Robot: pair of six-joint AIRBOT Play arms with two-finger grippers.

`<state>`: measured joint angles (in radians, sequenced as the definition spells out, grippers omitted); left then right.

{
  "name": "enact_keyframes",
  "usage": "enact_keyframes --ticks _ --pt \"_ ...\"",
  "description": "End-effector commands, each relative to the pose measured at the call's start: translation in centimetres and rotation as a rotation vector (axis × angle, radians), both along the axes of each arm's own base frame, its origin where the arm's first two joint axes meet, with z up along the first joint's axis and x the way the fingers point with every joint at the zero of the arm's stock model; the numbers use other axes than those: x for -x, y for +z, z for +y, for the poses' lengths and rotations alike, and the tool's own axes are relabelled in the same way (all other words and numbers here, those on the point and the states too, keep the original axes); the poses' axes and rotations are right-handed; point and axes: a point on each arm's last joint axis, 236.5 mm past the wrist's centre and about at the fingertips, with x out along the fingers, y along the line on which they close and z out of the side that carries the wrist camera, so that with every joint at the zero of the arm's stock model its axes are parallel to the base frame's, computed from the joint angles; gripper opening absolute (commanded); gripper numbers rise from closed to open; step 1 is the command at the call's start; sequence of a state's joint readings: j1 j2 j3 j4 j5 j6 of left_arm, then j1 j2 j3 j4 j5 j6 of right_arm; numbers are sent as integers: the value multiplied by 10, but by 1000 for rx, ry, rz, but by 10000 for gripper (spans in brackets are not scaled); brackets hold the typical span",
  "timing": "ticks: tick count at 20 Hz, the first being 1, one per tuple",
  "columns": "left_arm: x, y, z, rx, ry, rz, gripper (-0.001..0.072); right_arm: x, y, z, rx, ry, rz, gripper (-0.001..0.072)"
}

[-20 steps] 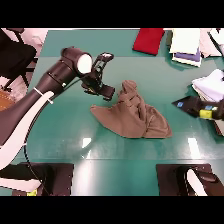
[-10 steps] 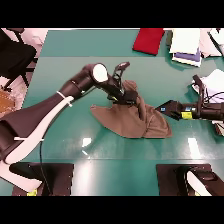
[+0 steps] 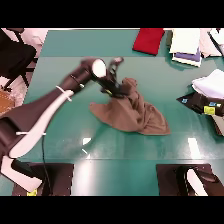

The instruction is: Fold the shirts.

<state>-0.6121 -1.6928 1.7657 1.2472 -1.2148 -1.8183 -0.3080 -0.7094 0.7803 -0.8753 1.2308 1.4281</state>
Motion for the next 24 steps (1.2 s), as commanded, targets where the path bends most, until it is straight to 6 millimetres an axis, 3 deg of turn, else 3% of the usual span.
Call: enact_keyframes --ticks 1,4,7,10,13,16,20,22,24 --pt "-8 62 112 -225 30 -99 27 18 -63 -7 96 59 194 445" --pt "13 121 177 -329 107 -193 27 21 -114 17 7 96 343 447" --pt "32 148 192 -326 122 -232 28 -5 -131 46 -128 90 367 448" --pt "38 144 194 -339 114 -207 28 -27 -126 94 -210 199 370 448" --pt "35 134 189 -330 99 -203 28 5 -134 169 -201 457 473 455" --pt "40 120 188 -342 86 -163 28 40 -145 233 -208 589 512 474" --pt "36 119 186 -336 82 -181 28 85 -168 270 -169 681 592 485" --pt "35 120 186 -335 82 -182 28 90 -173 283 -169 668 595 484" --pt "35 120 186 -334 83 -184 28 81 -170 298 -206 619 556 480"
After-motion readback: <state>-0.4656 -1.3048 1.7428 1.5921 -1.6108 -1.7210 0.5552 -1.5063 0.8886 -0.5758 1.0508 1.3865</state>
